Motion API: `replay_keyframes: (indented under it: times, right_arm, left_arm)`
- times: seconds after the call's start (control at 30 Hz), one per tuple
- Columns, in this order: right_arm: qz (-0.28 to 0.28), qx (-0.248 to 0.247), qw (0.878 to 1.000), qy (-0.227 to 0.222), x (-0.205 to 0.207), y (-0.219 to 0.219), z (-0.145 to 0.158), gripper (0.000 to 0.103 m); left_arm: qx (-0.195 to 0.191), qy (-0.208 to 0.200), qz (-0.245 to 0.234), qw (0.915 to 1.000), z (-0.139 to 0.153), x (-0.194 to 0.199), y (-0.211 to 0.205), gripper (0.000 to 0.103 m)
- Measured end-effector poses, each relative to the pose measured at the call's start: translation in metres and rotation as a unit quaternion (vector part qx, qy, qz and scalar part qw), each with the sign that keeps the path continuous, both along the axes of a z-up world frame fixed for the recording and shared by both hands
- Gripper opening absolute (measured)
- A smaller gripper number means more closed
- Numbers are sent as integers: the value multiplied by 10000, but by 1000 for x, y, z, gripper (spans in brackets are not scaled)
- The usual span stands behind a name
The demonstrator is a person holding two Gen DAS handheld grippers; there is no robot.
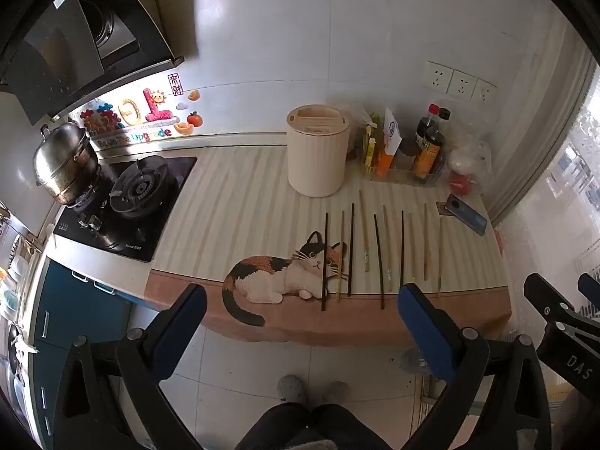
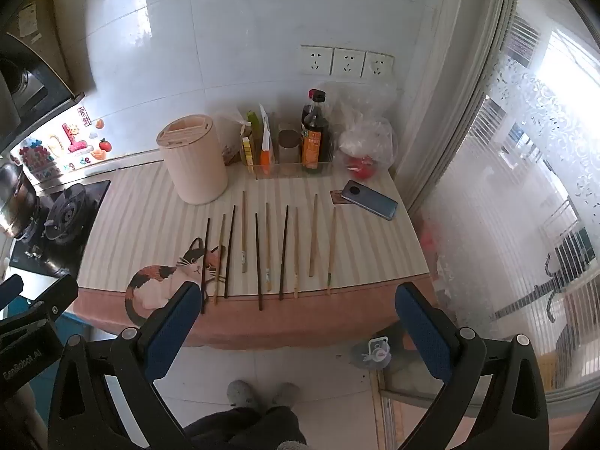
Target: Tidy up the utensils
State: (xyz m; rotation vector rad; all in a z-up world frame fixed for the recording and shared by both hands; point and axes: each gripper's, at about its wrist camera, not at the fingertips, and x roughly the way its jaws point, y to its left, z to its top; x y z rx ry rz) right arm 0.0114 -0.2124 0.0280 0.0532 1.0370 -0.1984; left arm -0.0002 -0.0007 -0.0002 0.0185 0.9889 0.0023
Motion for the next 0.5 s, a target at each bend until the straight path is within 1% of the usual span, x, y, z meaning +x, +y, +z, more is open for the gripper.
replay_keyframes:
  times: [0.03, 0.2, 0.3, 0.37, 0.5]
  right_arm:
    - [0, 31, 10000, -14, -1, 0, 0, 103]
    - [-6, 22, 10000, -15, -3, 0, 2, 103]
    - [1, 6, 10000, -6, -4, -3, 3, 103]
    - [19, -44, 10000, -30, -5, -3, 15, 103]
    - [11, -79, 9999, -66, -7, -2, 12, 103]
  left_arm:
    - [-45, 7, -8, 10000, 0, 0, 1, 103]
    - [-37, -13, -13, 10000, 1, 1, 1, 103]
    - [-33, -18, -28, 10000, 0, -1, -7, 103]
    - [-30, -19, -17, 10000, 3, -1, -7, 103]
    - [-30, -38, -21, 10000, 2, -3, -6, 103]
